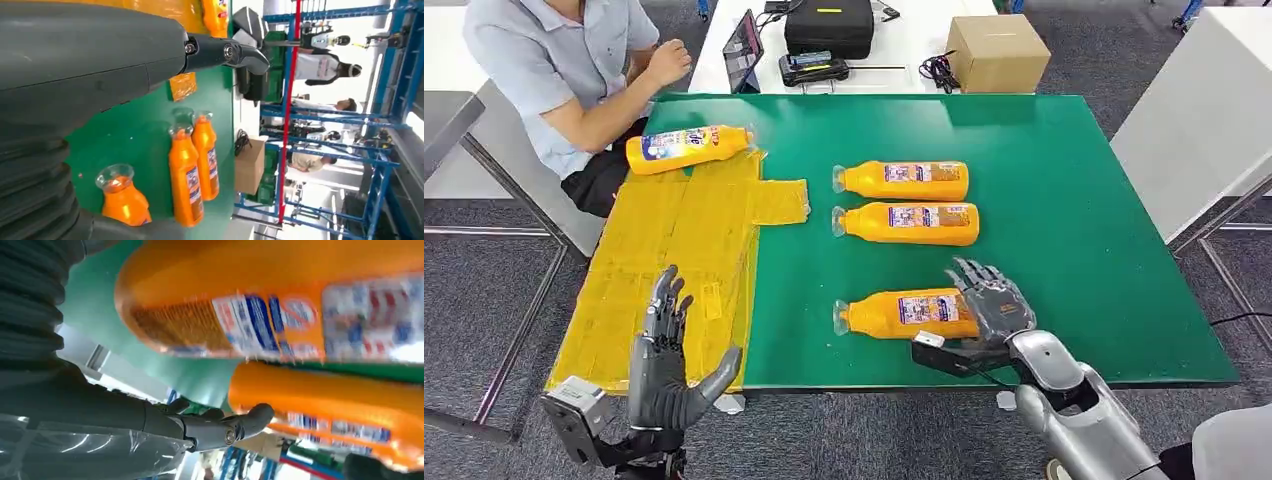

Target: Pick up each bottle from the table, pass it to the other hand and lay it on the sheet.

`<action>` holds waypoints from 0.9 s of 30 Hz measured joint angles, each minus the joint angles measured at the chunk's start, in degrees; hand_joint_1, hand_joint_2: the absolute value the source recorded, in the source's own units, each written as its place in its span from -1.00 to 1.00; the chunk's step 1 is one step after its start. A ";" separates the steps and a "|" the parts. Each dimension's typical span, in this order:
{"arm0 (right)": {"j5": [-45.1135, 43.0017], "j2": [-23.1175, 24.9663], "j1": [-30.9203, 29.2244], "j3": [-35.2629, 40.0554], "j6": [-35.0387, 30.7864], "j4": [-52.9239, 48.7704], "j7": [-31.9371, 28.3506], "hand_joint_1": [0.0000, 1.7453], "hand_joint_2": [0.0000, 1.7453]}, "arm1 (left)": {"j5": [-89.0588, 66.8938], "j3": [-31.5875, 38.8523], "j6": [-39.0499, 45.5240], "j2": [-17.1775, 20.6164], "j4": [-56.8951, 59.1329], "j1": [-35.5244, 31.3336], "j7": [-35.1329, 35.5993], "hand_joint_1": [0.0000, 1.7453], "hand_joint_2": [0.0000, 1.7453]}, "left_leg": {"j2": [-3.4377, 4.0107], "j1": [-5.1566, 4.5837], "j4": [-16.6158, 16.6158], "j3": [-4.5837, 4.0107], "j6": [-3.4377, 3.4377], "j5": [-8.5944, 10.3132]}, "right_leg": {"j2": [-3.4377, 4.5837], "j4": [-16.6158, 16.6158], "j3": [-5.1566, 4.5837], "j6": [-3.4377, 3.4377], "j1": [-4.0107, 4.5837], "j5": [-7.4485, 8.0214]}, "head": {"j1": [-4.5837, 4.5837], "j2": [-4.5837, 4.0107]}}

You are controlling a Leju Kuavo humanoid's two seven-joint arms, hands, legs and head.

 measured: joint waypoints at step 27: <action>-9.12 -1.82 -6.28 4.83 2.52 8.15 -2.32 -1.00 1.00 | 1.22 -3.48 0.04 2.14 3.13 -0.80 0.88 -1.00 1.00 | 0.00 0.00 0.01 0.01 0.00 0.01 | 0.00 0.01 0.00 0.01 0.01 0.01 | 0.00 0.00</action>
